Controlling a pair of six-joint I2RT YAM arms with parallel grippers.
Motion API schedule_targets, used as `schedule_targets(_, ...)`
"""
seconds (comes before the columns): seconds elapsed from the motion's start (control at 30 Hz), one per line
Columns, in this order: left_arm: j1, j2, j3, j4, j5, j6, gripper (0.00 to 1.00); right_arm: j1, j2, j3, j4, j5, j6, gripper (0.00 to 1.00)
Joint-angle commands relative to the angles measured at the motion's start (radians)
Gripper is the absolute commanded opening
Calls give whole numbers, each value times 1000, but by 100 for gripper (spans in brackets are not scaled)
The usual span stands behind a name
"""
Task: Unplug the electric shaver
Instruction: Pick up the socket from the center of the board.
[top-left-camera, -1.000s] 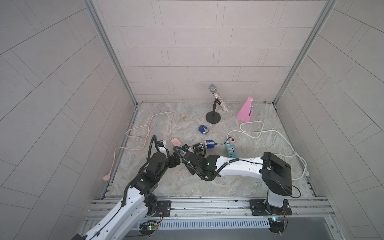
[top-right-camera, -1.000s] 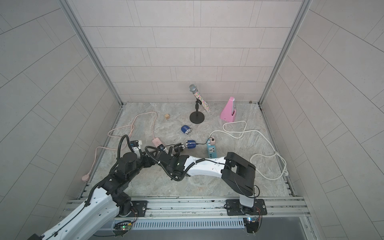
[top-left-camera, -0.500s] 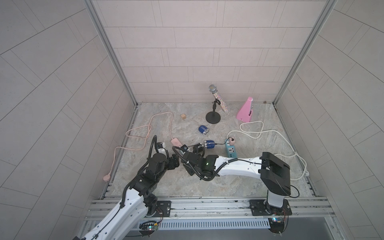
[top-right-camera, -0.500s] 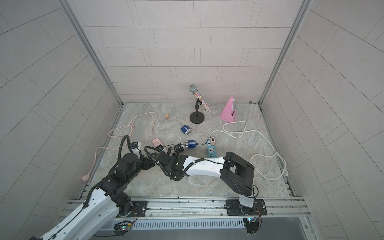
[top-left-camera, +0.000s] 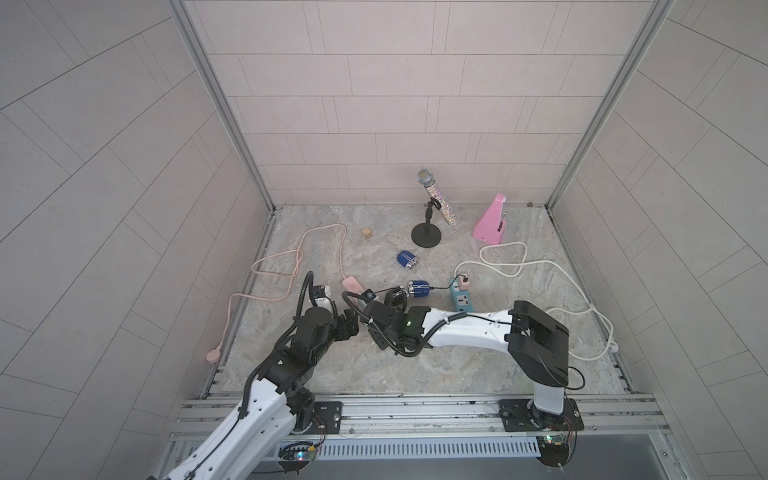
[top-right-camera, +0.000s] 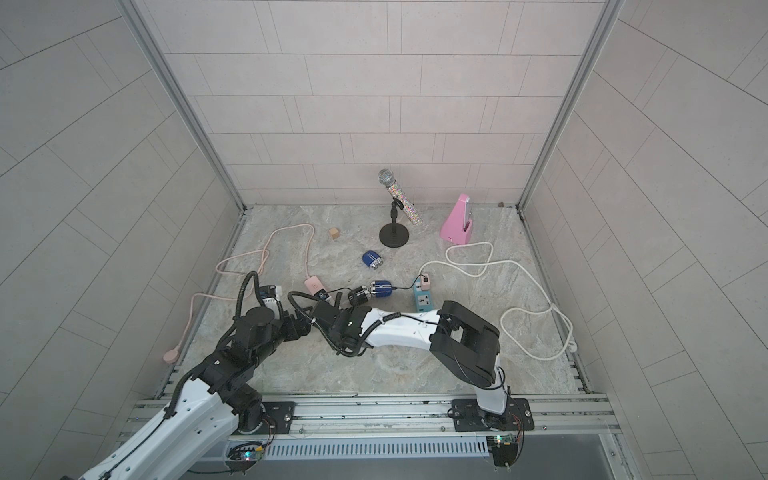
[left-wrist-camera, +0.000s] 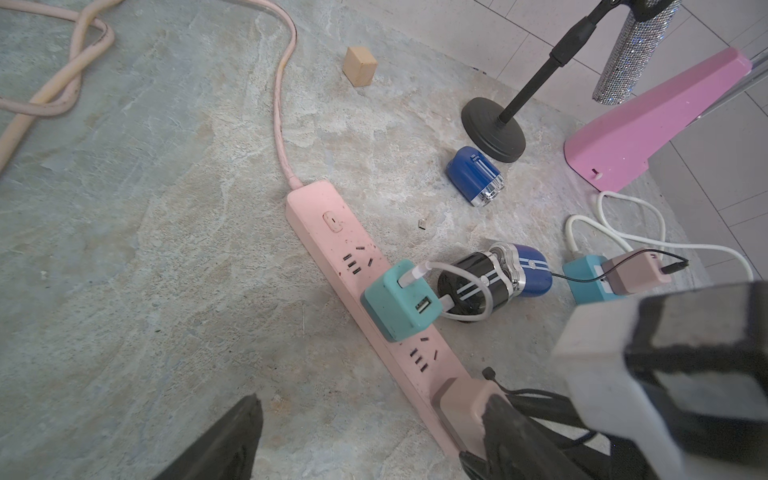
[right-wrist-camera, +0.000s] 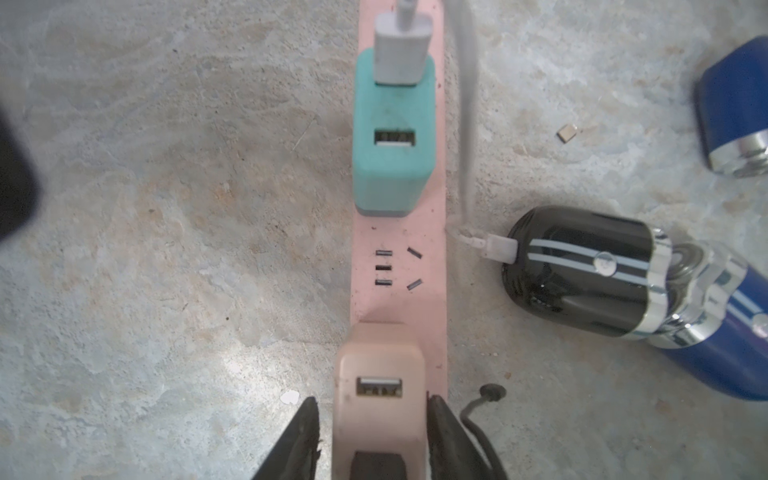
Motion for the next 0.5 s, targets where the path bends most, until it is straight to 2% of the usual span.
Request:
schedule_targets(0.0, -3, -9, 27, -23, -3, -11, 87, -11, 19, 27, -31, -13, 10, 33)
schedule_targets(0.13, -3, -23, 29, -41, -5, -13, 87, -16, 32, 40, -52, -31, 10, 26)
schedule_targets(0.23, -3, -33, 27, -53, -1, -18, 87, -17, 42, 50, -67, -46, 12, 24)
schedule_targets(0.47, -3, -45, 24, -70, 1, -25, 87, -26, 71, 76, -92, -70, 9, 30)
